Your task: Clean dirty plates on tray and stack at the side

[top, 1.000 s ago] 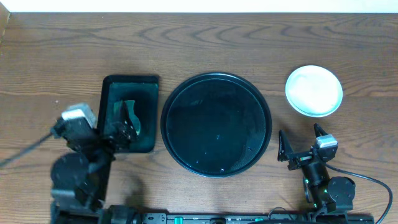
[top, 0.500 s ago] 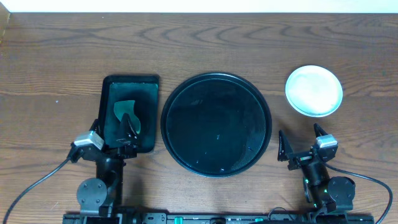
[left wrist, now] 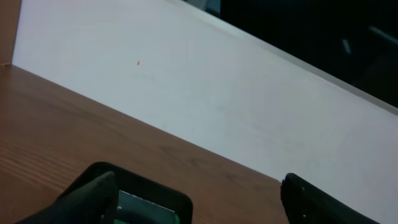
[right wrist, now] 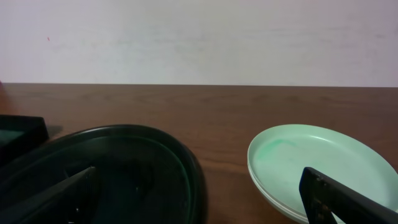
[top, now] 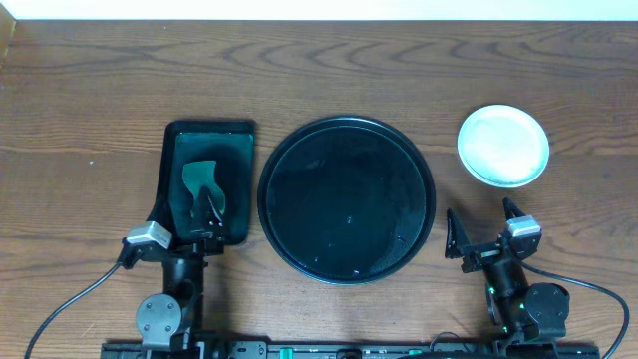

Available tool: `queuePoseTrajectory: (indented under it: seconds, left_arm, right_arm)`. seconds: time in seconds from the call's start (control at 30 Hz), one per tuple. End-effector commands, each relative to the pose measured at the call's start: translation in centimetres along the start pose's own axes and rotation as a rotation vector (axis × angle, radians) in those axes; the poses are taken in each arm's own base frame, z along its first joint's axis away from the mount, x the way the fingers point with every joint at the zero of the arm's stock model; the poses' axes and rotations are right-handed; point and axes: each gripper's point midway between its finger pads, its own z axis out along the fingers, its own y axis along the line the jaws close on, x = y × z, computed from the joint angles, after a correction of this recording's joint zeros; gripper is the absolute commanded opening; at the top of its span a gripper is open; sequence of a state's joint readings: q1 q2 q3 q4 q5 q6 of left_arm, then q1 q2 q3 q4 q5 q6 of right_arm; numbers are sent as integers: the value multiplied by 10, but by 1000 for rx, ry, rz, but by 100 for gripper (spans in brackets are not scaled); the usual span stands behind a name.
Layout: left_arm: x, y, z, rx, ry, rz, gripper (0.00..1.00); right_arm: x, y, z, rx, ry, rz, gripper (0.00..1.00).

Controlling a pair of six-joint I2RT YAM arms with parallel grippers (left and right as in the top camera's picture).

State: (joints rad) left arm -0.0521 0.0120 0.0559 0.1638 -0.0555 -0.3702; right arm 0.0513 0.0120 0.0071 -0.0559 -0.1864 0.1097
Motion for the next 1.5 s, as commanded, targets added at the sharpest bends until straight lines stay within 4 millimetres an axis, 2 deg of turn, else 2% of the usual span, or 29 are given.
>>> queuePoseTrajectory:
  seconds: [0.0,0.33,1.47]
  left_arm:
    - [22,14,1,-35,39,-16,84]
    - [70,38,-8,-140,236,-3,84]
    - [71,38,-8,-134,240,0,84]
  right_arm:
    - [0,0,0,-2,-1,-10,99]
    - [0,0,0,-2,-1,-10,99]
    - [0,0,0,-2,-1,-10,99]
